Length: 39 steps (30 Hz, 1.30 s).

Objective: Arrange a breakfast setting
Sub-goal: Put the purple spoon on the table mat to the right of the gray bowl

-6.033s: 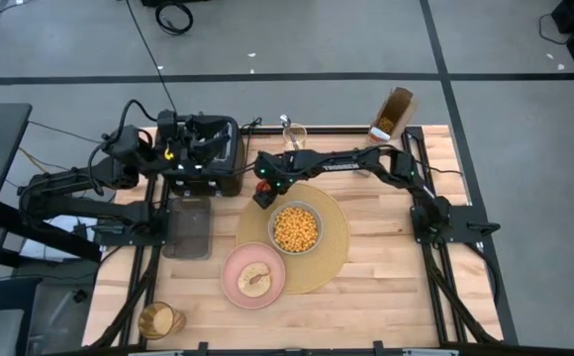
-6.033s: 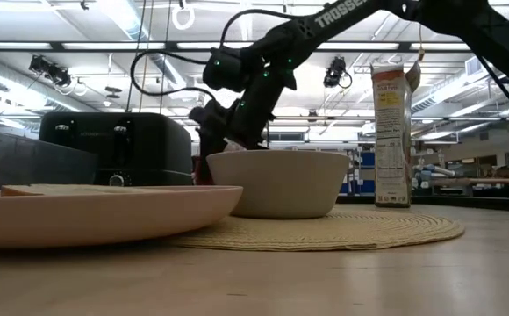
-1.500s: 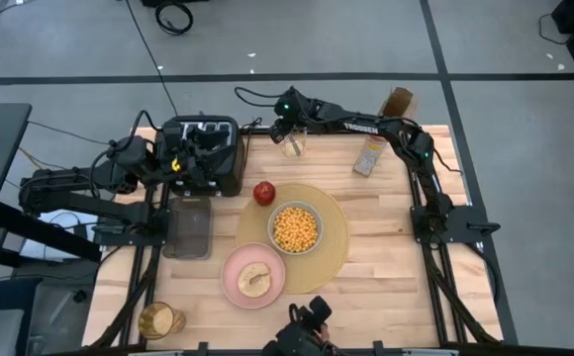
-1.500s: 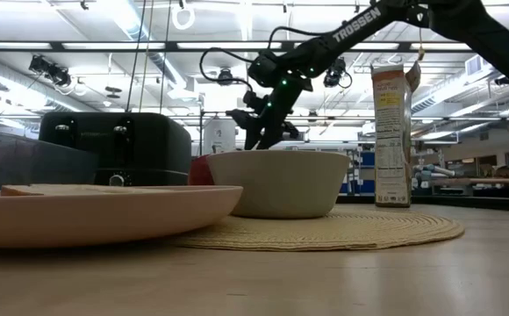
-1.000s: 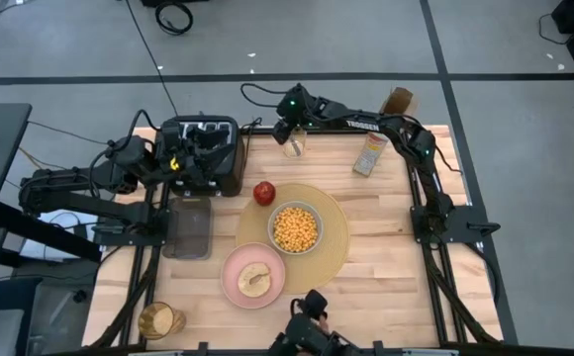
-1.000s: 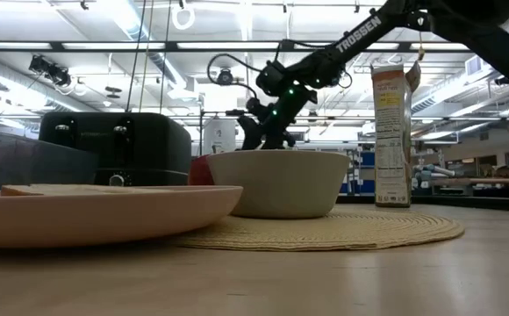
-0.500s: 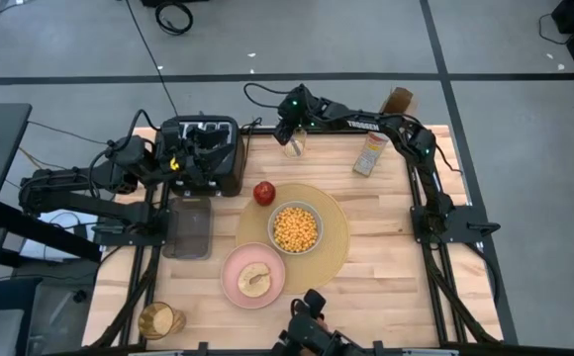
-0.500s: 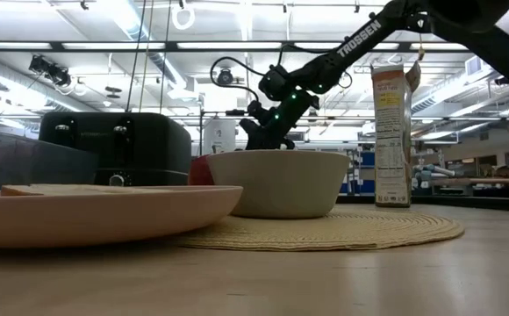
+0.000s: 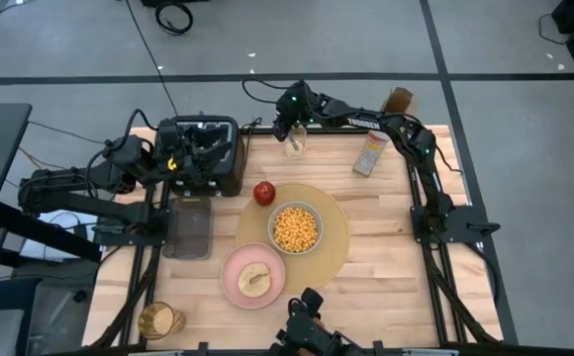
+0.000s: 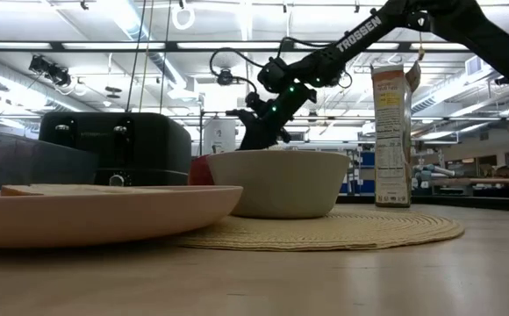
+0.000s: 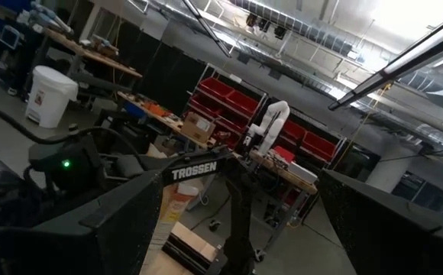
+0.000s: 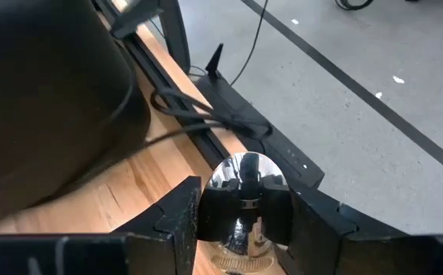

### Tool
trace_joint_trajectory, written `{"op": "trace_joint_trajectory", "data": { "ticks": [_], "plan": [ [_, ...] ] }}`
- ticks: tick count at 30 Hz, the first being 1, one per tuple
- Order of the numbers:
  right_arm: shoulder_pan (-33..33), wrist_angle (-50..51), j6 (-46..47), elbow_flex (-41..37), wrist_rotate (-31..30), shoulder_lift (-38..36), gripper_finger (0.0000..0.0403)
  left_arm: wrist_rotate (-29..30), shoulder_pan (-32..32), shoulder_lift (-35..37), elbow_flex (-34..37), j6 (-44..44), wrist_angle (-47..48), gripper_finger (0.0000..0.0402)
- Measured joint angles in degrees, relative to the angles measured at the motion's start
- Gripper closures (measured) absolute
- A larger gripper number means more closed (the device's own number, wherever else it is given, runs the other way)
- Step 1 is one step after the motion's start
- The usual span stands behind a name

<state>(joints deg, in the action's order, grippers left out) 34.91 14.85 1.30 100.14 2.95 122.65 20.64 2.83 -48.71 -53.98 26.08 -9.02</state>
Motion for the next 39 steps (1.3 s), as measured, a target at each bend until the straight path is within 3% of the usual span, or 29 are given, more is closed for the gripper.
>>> {"op": "trace_joint_trajectory", "data": {
  "ticks": [7, 12, 16, 19, 24, 29, 33, 39],
  "plan": [
    [-0.1, 6.6, 0.4, 5.3, 2.3, -0.6, 0.0236, 0.5, 0.0, 1.6, 0.0, -4.1, -0.2, 0.0045],
    [-0.6, 7.3, 0.0, 5.7, 4.0, -5.6, 0.0237, -0.8, 0.0, 5.1, 0.0, -7.6, 0.0, 0.0045],
    [-1.1, 8.3, 0.0, 5.7, 9.5, -11.8, 0.0237, -5.2, 0.7, 7.2, 0.0, -7.4, 1.7, 0.0045],
    [-2.3, 8.4, 0.2, 5.8, 17.2, -17.3, 0.0237, -8.0, 1.2, 6.9, -0.1, -6.0, 3.7, 0.0045],
    [-5.7, 7.0, 2.0, 5.9, 31.0, -25.4, 0.0237, -15.9, 1.8, 2.1, -0.1, -4.9, 4.0, 0.0045],
    [-11.6, 0.4, 8.6, 5.9, 41.9, -30.5, 0.0237, -22.9, 2.6, -6.2, -0.1, -2.1, -1.5, 0.0045],
    [-17.3, -3.2, 9.7, 5.9, 45.0, -32.1, 0.0237, -28.1, 2.6, -14.6, 0.0, -1.0, -9.7, 0.0045],
    [-24.6, -3.7, 9.6, 5.8, 45.2, -32.8, 0.0237, -41.4, 2.0, -24.2, 0.0, 5.0, -29.5, 0.0045]
  ]
}}
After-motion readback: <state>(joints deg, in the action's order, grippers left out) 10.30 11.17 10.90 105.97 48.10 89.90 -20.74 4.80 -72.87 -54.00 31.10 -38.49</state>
